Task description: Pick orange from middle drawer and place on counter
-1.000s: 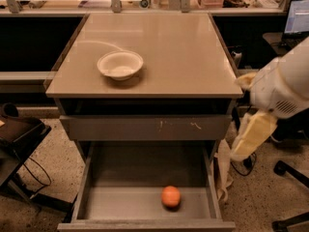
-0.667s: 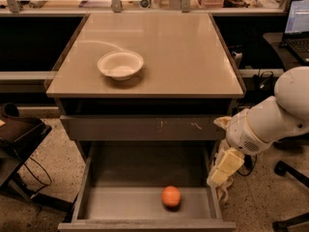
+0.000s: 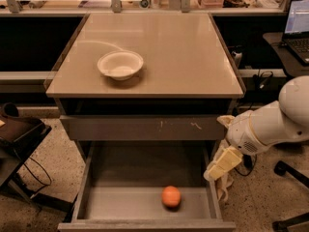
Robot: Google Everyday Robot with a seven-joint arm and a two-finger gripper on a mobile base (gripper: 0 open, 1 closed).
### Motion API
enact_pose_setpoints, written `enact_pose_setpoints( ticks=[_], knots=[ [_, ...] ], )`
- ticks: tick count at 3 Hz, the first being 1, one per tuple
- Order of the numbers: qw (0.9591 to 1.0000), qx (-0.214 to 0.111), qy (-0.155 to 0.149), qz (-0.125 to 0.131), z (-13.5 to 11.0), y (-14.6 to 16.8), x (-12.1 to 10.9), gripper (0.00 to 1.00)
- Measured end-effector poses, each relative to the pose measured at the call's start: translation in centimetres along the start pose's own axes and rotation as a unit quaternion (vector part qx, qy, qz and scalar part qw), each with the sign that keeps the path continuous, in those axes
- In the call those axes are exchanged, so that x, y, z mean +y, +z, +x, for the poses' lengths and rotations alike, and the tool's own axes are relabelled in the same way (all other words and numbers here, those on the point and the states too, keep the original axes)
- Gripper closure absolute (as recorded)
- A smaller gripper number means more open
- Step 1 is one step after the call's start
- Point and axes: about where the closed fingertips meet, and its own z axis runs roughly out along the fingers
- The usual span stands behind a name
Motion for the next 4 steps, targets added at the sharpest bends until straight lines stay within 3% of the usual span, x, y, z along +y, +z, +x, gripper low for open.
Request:
enact_pose_setpoints(
  ticks=[1,2,3,4],
  knots=[
    [0.9968,-0.022,0.04,0.065,1.4,1.0,-2.4,0.0],
    [0.9932,-0.035,0.039,0.105,0.7,0.6,-4.4,0.0],
    [0.9932,-0.035,0.039,0.105,0.7,0.6,-4.4,0.0],
    [0.9927,-0.032,0.071,0.092,2.3,4.2,-5.3,0.0]
  ],
)
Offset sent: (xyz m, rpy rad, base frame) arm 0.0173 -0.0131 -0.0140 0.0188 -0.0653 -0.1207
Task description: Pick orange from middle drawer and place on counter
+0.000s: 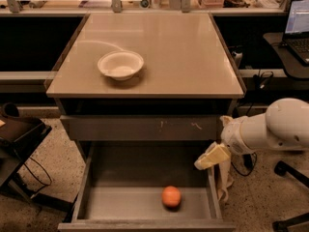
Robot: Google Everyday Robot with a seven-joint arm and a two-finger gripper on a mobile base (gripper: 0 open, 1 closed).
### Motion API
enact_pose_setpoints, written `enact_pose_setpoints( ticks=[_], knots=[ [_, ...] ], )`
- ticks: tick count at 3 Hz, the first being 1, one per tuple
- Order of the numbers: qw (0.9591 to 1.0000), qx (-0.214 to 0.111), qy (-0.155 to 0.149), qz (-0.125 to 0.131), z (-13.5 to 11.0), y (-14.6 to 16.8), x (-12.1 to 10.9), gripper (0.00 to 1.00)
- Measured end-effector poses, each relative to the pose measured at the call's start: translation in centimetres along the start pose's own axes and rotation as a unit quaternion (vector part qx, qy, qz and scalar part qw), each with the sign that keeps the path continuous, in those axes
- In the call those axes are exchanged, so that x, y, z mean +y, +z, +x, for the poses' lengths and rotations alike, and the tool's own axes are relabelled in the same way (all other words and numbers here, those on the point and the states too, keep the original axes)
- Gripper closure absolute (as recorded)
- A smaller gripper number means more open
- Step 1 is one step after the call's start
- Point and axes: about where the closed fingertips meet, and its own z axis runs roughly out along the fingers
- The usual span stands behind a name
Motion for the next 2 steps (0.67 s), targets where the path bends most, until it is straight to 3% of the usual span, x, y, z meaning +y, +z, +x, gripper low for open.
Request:
enact_pose_setpoints(
  ticks=[1,2],
  knots=[
    [0.9993,0.013,0.028,-0.023,2.31,4.09,0.39,0.0],
    [0.9991,0.014,0.03,-0.025,2.47,4.41,0.48,0.0]
  ],
)
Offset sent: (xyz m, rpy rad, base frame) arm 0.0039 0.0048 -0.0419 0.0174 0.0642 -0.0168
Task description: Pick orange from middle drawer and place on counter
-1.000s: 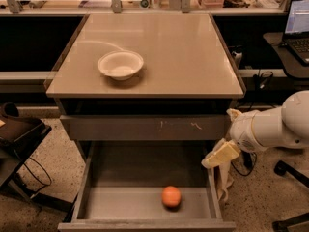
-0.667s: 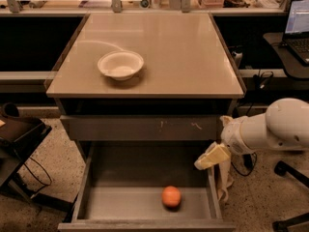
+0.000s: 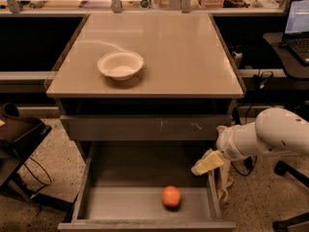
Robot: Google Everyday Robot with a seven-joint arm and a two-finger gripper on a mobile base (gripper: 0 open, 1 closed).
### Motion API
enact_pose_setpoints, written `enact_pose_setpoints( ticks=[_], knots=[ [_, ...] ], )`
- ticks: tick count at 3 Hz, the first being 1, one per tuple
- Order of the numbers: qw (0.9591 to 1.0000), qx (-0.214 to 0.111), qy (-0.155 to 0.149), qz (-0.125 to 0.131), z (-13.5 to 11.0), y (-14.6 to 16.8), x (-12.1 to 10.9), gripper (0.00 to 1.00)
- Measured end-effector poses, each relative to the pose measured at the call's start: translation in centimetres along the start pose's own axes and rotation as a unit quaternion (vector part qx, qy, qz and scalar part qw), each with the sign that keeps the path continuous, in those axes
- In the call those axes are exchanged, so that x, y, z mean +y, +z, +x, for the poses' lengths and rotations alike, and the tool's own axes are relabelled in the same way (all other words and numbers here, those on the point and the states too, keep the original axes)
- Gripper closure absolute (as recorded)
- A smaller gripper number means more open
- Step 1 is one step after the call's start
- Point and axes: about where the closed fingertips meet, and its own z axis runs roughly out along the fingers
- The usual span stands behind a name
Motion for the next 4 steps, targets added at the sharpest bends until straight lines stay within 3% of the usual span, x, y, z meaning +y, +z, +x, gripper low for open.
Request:
enact_pose_setpoints(
  ticks=[1,2,3,4],
  knots=[
    [0.9999,0.005,0.002,-0.016,0.4,1.5,0.8,0.0],
    [0.9972,0.029,0.027,-0.063,3.2,7.1,2.6,0.0],
    [0.9972,0.029,0.027,-0.063,3.2,7.2,2.6,0.0],
    [0.9944,0.022,0.043,-0.093,4.5,10.4,3.4,0.0]
  ],
)
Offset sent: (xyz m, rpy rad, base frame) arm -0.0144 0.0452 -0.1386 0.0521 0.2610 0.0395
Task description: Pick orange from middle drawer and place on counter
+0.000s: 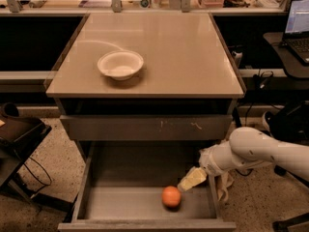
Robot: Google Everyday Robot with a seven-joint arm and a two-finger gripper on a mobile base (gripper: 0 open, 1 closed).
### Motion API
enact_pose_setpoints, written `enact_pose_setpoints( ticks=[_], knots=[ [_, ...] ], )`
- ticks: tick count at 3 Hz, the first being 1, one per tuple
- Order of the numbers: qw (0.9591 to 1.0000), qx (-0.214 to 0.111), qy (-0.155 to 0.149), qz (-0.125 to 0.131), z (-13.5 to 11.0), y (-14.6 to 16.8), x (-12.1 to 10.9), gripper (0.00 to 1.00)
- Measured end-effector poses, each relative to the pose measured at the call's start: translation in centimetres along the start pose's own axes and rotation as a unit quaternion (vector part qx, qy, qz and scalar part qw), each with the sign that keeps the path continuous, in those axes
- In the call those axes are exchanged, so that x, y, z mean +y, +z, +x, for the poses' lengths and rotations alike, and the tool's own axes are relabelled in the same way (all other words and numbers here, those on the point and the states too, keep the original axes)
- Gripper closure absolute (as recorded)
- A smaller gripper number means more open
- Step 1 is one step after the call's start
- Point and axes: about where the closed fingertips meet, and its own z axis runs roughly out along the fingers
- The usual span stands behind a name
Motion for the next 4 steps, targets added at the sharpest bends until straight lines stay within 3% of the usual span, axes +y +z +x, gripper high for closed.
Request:
enact_pose_setpoints(
  ticks=[1,3,4],
  knots=[
    [0.9987,-0.015,0.028,-0.039,1.9,5.2,0.0,0.0],
    [0.9963,-0.003,0.045,-0.073,3.6,8.7,0.2,0.0],
    [0.9931,0.005,0.061,-0.1,4.9,12.3,-0.5,0.0]
  ],
)
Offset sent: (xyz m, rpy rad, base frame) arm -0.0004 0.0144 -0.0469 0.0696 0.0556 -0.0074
